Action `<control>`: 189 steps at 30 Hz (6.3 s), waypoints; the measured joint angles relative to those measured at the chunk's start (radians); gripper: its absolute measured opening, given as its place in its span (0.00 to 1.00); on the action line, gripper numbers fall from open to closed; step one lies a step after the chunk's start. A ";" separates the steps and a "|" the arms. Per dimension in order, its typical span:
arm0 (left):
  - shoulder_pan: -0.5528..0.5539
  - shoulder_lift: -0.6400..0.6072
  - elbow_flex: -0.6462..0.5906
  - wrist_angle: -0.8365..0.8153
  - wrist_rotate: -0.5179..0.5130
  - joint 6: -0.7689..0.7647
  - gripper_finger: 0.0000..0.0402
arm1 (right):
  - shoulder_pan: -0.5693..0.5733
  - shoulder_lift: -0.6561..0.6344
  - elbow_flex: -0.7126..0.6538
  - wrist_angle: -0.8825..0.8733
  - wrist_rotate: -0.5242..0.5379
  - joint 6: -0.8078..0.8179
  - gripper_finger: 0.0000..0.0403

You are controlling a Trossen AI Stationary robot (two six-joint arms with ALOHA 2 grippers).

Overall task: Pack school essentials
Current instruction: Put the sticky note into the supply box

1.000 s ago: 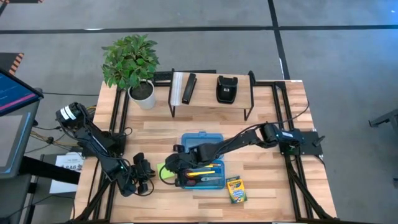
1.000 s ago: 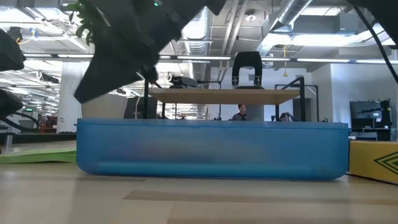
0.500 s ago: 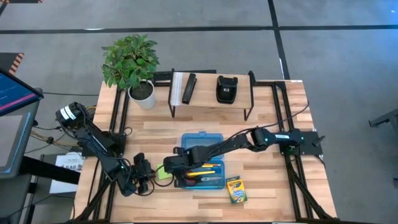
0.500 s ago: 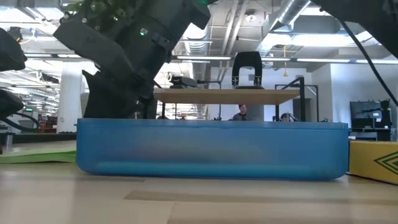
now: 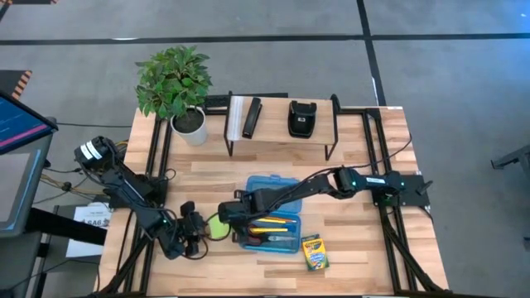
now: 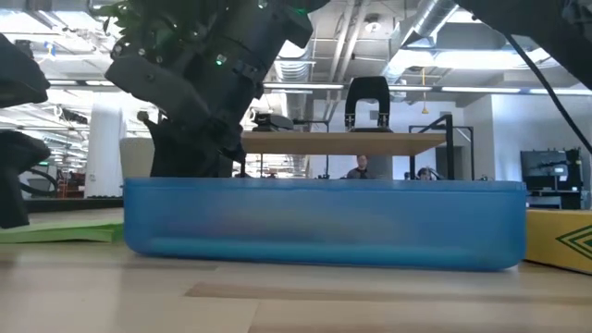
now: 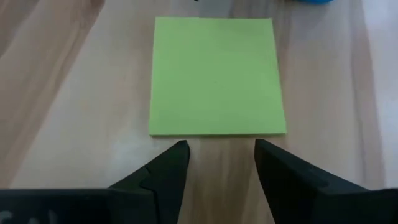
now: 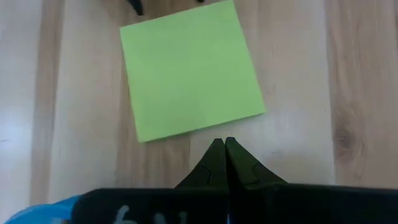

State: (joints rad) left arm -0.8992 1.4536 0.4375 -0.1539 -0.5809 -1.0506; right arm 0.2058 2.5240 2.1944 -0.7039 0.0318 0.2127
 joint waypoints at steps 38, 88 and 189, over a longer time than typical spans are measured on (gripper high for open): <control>0.028 0.057 0.002 0.032 -0.058 0.080 0.45 | -0.005 0.001 -0.014 -0.038 0.019 0.034 0.00; 0.020 0.104 0.056 0.029 -0.138 0.261 0.45 | -0.005 0.000 -0.014 -0.081 0.020 0.051 0.01; -0.010 0.227 0.212 -0.008 -0.430 1.364 0.38 | -0.019 0.001 -0.015 -0.100 -0.043 0.093 0.02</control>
State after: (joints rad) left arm -0.9092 1.6806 0.6491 -0.1622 -1.0111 0.3130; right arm 0.1867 2.5252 2.1792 -0.8040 -0.0109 0.3061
